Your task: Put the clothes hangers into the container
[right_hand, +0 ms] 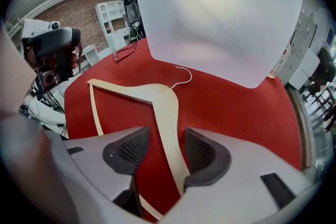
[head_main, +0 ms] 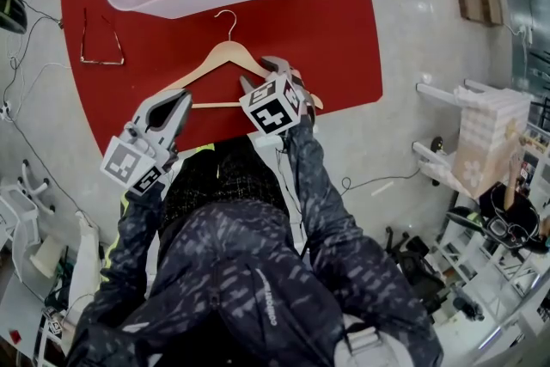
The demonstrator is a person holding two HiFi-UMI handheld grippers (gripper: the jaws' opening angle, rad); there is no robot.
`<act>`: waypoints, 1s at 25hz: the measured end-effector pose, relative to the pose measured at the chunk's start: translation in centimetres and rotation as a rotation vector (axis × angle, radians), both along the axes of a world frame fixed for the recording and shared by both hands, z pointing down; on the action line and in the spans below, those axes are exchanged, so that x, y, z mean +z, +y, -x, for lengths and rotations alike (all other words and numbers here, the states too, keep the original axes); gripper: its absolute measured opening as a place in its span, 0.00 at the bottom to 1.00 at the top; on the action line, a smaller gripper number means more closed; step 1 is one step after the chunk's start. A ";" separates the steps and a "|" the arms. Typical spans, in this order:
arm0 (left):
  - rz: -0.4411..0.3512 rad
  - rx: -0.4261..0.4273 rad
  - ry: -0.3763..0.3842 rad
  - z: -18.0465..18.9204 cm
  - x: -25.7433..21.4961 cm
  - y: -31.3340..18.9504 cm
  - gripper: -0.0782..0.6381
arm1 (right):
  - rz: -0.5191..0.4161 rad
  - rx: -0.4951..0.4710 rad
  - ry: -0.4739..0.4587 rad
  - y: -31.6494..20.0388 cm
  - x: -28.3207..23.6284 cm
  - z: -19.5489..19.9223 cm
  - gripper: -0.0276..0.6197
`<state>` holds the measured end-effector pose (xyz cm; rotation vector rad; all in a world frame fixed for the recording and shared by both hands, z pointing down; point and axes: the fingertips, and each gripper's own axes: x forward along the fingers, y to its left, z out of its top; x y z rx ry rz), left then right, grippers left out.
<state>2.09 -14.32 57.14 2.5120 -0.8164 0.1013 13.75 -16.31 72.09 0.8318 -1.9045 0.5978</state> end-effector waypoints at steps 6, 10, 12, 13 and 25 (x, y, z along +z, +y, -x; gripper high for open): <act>-0.014 0.007 0.001 0.8 -0.5 -0.4 0.13 | 0.033 -0.001 0.005 0.1 0.2 1.0 0.25; -0.028 0.003 0.002 1.3 -1.2 -0.5 0.13 | 0.032 -0.014 0.026 0.5 0.3 1.3 0.21; -0.035 0.001 0.001 1.5 -1.7 -0.5 0.13 | 0.032 -0.005 0.028 0.6 0.4 1.1 0.21; -0.038 -0.002 0.000 1.7 -1.8 -0.6 0.13 | 0.033 -0.004 0.030 0.7 0.4 1.0 0.20; -0.049 -0.008 0.005 2.5 -2.1 -0.8 0.13 | -0.029 0.017 0.015 0.7 -2.7 0.5 0.20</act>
